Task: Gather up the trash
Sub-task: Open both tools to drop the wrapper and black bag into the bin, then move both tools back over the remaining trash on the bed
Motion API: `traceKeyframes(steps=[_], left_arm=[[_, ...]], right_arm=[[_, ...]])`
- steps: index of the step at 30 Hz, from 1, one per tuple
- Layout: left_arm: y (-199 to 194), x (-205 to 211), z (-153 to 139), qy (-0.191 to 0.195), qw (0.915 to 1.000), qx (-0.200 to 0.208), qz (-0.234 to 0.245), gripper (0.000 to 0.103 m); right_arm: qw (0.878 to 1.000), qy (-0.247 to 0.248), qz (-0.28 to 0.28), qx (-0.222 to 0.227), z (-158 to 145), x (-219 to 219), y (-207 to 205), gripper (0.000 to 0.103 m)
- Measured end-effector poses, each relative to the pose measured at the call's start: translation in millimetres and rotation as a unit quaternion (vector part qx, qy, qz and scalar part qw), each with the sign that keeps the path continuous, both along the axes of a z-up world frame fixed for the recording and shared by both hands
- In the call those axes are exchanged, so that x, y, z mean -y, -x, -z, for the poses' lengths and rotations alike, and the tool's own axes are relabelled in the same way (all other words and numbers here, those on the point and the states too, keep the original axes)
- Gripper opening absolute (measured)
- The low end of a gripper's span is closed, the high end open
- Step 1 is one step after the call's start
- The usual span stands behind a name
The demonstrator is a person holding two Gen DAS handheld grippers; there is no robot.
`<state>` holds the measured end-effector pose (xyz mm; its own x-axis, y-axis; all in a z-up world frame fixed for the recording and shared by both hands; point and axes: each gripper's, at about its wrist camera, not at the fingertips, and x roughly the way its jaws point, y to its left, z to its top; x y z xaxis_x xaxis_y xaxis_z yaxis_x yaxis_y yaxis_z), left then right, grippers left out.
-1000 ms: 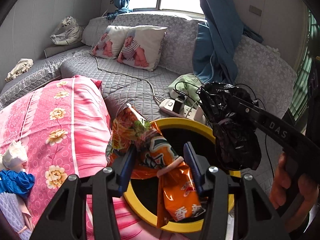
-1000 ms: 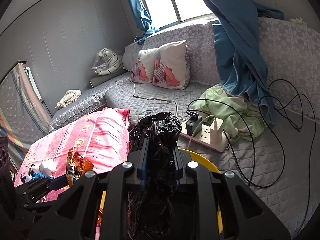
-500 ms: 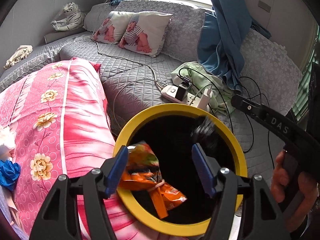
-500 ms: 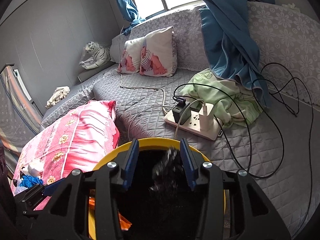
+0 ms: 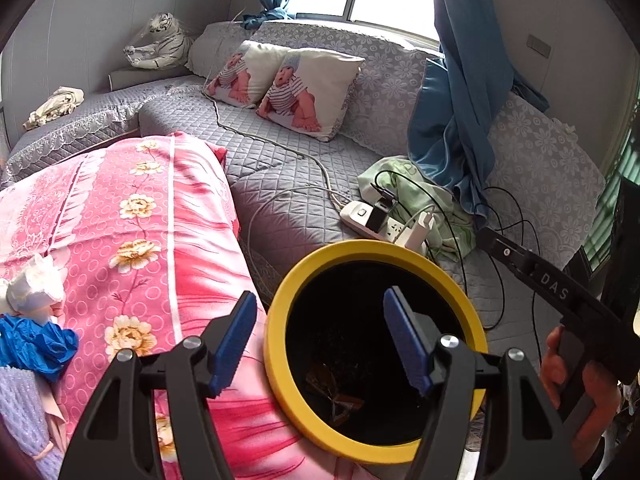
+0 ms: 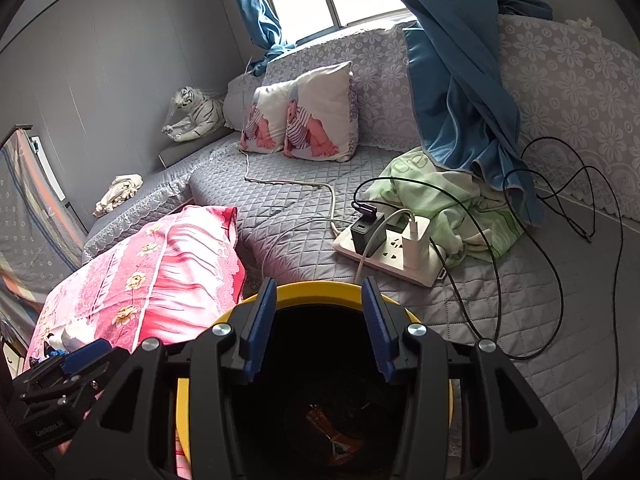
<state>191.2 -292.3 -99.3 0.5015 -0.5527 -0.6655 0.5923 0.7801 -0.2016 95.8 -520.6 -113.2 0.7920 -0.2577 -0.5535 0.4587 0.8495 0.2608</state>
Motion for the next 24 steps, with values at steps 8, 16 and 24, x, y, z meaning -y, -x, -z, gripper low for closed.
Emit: traceKeyframes(steps=[8, 16, 24], left_arm=[[-9.0, -71.8, -39.6, 0.013, 0.9975, 0.042, -0.055, 0.063], [-18.7, -164.9, -73.9, 0.013, 0.9860, 0.091, -0.139, 0.065], [-5.5, -237.3, -99.9, 0.002, 0.9718, 0.133, -0.195, 0.072]], right_arm=[[0.998, 0.017, -0.044, 0.040, -28.9, -40.0, -3.9, 0.060], [0.991, 0.036, -0.108, 0.069, -56.6, -96.7, -15.4, 0.062], [0.978, 0.048, -0.187, 0.083, -74.4, -163.8, -30.6, 0.065]])
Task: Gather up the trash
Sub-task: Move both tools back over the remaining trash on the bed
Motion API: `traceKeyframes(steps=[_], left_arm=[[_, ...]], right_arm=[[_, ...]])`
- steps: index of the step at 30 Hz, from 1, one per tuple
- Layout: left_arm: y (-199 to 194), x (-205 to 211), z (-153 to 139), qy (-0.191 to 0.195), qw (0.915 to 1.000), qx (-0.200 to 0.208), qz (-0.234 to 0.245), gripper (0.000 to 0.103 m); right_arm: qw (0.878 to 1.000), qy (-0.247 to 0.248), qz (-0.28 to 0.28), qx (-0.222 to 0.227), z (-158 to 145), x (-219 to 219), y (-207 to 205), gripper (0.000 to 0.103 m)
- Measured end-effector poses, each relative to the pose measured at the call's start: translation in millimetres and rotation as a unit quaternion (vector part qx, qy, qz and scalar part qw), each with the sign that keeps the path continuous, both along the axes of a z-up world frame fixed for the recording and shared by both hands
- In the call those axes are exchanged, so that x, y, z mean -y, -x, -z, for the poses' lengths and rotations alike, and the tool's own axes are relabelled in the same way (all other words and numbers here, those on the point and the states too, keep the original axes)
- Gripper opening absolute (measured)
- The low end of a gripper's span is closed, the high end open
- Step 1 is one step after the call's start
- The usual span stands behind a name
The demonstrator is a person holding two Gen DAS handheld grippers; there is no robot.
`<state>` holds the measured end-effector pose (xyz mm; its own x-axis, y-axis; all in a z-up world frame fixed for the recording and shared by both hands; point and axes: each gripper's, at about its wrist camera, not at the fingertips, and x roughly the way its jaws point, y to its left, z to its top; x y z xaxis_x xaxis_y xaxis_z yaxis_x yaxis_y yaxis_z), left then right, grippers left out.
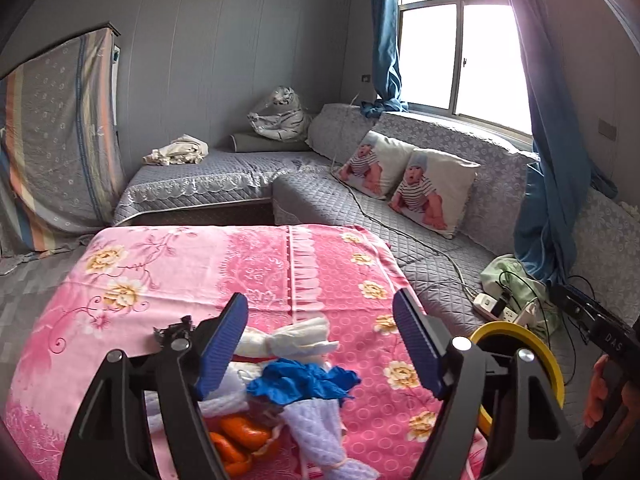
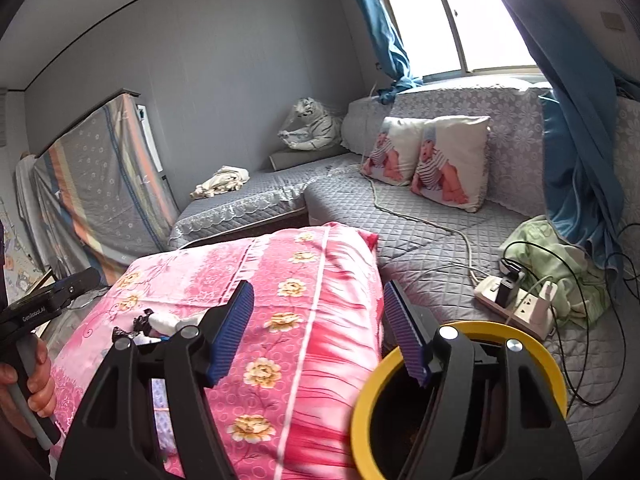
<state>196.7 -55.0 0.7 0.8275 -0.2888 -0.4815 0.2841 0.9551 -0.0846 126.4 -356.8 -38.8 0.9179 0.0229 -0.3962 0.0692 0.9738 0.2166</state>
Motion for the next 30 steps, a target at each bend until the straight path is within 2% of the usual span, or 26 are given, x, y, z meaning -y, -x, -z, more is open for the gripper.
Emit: traceKeyframes(steps=[16, 24, 30], left_arm=[[35.6, -99.7, -2.3, 0.013, 0.9975, 0.017, -0.068, 0.084], [34.5, -138.7, 23.9, 0.019, 0.9952, -0.001, -0.096, 0.088], [27.7, -166.8, 53.5, 0.039, 0.9924, -0.029, -0.114, 0.088]], right_arm=[[0.992, 0.034, -0.120, -0.004, -10.4, -116.1, -11.2, 0.073], [0.987, 0.040, -0.149, -0.032, 6.2, -148.7, -20.2, 0.075], [0.983, 0.044, -0.169, -0.059, 25.0, -166.2, -27.9, 0.075]])
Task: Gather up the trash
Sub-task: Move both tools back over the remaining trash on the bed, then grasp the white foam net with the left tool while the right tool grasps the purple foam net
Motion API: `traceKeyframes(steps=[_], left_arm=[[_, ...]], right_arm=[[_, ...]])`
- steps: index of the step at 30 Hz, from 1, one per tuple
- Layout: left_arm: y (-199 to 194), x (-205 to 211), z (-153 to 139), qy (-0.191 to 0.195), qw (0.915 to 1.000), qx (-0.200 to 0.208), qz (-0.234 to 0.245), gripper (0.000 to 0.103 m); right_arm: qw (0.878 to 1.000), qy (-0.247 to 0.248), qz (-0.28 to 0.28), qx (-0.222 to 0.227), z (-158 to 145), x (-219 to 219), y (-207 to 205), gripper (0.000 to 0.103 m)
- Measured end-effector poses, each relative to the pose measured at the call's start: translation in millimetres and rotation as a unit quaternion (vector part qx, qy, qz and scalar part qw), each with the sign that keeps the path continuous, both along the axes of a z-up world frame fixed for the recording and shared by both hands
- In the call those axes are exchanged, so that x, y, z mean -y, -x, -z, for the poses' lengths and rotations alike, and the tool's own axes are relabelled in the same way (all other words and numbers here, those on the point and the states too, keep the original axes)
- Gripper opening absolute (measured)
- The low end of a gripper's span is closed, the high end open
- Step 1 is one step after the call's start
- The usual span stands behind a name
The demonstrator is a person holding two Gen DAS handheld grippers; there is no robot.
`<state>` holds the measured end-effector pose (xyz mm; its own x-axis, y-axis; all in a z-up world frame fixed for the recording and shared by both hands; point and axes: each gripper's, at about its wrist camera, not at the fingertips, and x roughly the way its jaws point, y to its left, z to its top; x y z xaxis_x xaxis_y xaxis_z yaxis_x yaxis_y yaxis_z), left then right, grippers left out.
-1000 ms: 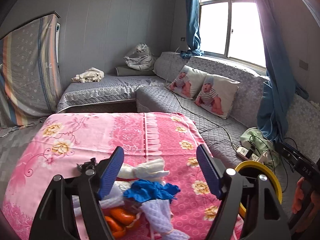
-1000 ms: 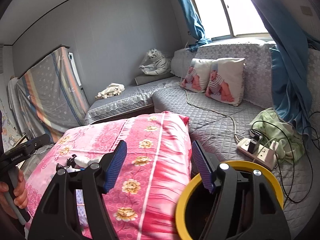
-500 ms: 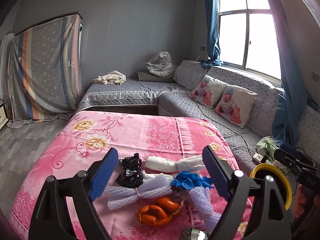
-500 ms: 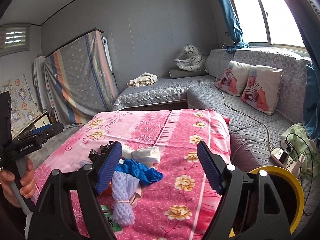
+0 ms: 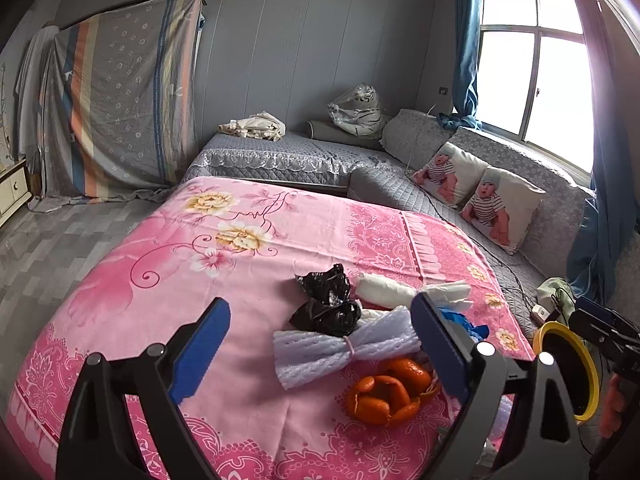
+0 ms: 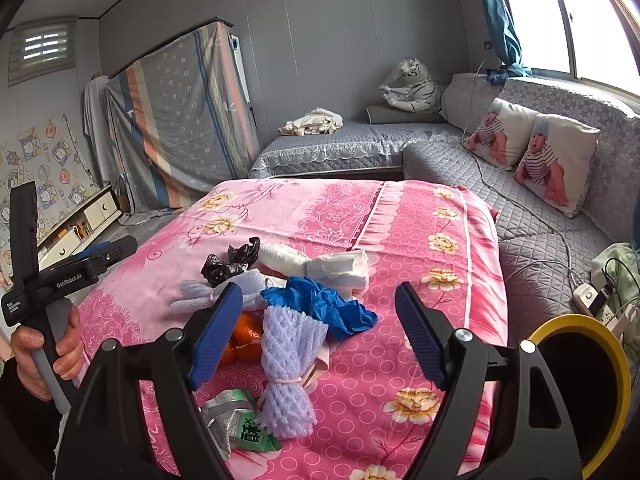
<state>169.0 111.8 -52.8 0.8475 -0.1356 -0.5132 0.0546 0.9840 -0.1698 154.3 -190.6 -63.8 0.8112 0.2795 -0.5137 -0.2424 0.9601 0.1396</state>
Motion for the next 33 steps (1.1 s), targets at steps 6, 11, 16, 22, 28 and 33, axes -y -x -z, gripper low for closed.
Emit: traceKeyframes(steps=[6, 11, 16, 22, 28, 33], left_arm=[[-6.5, -14.8, 31.1, 0.004, 0.9996, -0.029, -0.006, 0.088], [-16.3, -19.1, 55.9, 0.012, 0.9982, -0.058, -0.008, 0.088], [-26.9, -17.6, 75.2, 0.014, 0.9966, -0.081, -0.007, 0.088], [-40.6, -14.7, 89.5, 0.022, 0.9944, -0.103, -0.002, 0.088], [-54.9, -9.0, 94.1, 0.024, 0.9930, -0.115, 0.005, 0.088], [-67.2, -5.7, 99.3, 0.028, 0.9921, -0.122, 0.009, 0.088]], right_arm=[[1.000, 0.004, -0.009, -0.026, 20.3, -6.6, -8.2, 0.075], [0.999, 0.006, -0.017, -0.045, 35.1, -11.2, -13.1, 0.075], [0.998, 0.010, -0.022, -0.062, 49.1, -13.4, -18.7, 0.076], [0.996, 0.010, -0.027, -0.084, 65.7, -14.5, -26.2, 0.076], [0.994, 0.011, -0.038, -0.101, 79.2, -19.6, -32.3, 0.076], [0.992, 0.013, -0.044, -0.114, 90.0, -23.7, -38.5, 0.077]])
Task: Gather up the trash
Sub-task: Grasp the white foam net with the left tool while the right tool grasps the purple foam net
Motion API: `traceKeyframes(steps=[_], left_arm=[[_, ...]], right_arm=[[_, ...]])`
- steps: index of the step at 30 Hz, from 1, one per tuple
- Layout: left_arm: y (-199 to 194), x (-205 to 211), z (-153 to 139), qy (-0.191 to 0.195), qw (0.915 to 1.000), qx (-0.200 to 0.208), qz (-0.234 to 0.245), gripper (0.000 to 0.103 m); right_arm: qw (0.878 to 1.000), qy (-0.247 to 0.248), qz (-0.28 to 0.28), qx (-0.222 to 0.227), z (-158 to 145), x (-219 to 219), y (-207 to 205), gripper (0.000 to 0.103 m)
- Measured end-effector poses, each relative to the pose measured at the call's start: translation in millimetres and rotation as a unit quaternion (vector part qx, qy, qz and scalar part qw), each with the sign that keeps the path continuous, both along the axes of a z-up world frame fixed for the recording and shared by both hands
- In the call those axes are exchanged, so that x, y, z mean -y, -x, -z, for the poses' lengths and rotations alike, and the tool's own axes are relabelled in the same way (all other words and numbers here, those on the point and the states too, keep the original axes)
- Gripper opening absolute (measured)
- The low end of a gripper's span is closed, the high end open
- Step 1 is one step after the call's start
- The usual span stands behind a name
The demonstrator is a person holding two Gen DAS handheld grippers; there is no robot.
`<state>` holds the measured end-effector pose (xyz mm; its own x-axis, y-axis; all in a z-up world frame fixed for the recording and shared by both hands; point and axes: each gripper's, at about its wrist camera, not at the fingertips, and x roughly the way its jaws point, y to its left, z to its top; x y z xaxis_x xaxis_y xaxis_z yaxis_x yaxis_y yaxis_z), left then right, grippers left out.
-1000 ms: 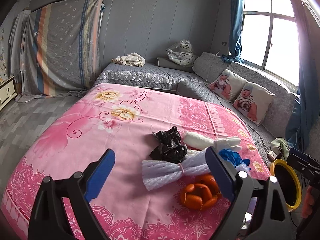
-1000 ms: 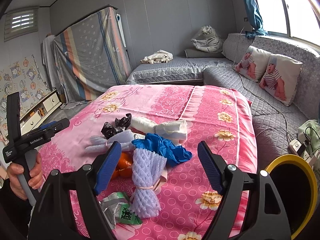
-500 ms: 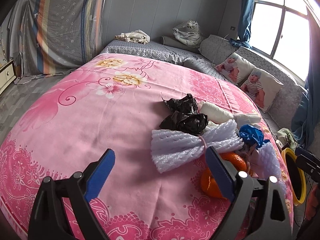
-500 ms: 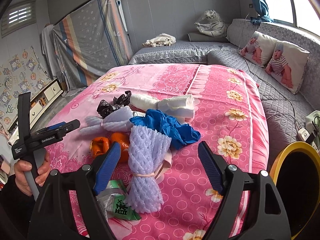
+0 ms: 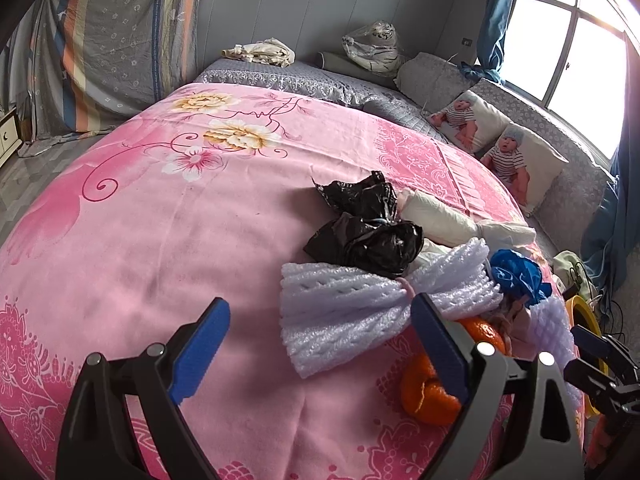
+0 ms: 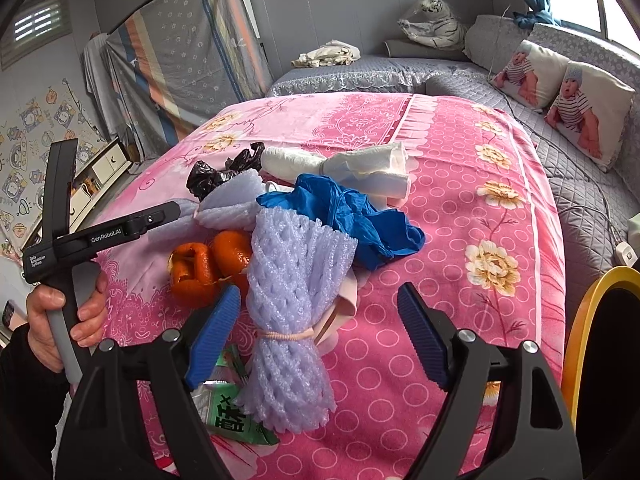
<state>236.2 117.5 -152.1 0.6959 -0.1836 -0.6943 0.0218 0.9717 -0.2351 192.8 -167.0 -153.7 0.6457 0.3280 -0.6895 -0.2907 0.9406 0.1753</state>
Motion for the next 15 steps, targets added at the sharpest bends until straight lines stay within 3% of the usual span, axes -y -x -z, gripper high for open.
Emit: traceKeyframes(steps=[8, 15], left_arm=[[-12.0, 7.1, 12.5, 0.008, 0.9998, -0.011, 0.014, 0.087], [-20.5, 11.0, 19.4, 0.019, 0.9991, -0.021, 0.032, 0.064]], right_arm=[[1.000, 0.000, -0.003, -0.020, 16.8, -2.1, -10.8, 0.076], [0.999, -0.005, -0.010, -0.036, 27.5, -5.7, -18.1, 0.071]])
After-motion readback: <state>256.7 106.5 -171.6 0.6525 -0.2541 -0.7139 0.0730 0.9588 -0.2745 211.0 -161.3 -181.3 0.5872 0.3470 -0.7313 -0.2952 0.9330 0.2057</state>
